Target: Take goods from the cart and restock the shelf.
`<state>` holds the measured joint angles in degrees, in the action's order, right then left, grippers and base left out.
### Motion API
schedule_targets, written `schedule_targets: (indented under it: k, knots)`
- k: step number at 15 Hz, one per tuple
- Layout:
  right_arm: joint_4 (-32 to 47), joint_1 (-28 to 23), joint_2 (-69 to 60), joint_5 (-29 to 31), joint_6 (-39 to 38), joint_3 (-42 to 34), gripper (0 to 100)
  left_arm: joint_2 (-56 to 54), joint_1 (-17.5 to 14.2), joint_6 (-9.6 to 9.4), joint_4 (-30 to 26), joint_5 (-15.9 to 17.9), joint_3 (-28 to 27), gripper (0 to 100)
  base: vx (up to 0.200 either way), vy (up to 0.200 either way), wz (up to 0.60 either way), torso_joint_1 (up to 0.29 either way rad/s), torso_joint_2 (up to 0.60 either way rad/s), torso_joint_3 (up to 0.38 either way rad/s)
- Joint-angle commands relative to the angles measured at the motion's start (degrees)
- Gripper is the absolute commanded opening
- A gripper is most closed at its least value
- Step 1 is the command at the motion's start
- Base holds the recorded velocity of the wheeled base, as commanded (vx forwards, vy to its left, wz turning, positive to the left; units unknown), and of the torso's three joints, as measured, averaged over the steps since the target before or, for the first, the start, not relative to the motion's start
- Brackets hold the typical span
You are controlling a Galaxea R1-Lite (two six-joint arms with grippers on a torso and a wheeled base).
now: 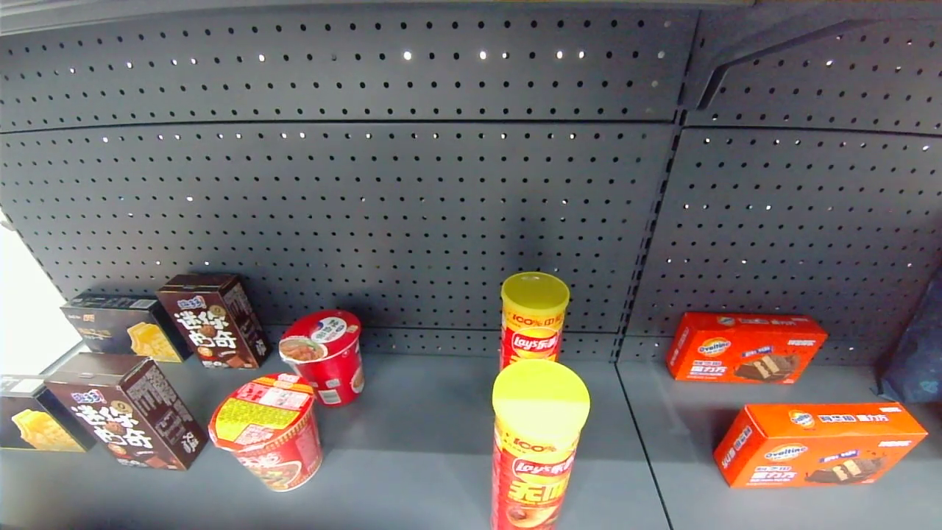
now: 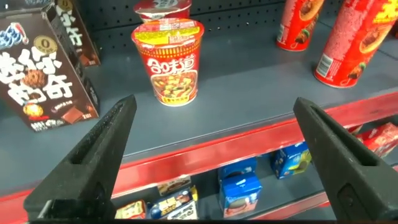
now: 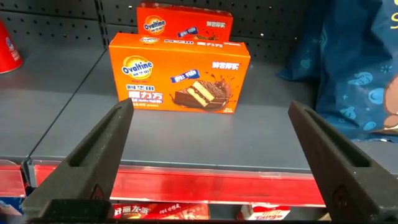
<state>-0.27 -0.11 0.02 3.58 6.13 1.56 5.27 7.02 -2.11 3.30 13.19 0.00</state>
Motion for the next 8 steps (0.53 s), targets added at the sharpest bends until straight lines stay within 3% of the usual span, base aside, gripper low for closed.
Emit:
schedule_targets:
  k: [1,5,7,8]
  knots:
    - [-0.08,0.02,0.15,0.02,0.02,-0.07,100,0.09,0.01,-0.18,0.04,0.08,0.00,100,-0.200,0.000,0.00,-0.002,0.00,0.002]
    - [-0.08,0.02,0.06,0.02,0.02,-0.07,100,0.09,0.01,-0.26,-0.05,0.08,0.00,100,0.000,0.000,0.00,0.000,0.00,0.000]
    - [-0.08,0.02,0.15,0.02,0.02,-0.07,100,0.09,0.01,-0.18,-0.05,0.08,-0.09,100,-0.200,0.000,0.00,0.019,0.00,0.000]
    - [-0.08,0.02,0.06,0.02,0.02,0.02,100,0.09,0.01,-0.18,-0.05,0.08,-0.09,100,0.000,0.000,0.00,0.000,0.00,0.000]
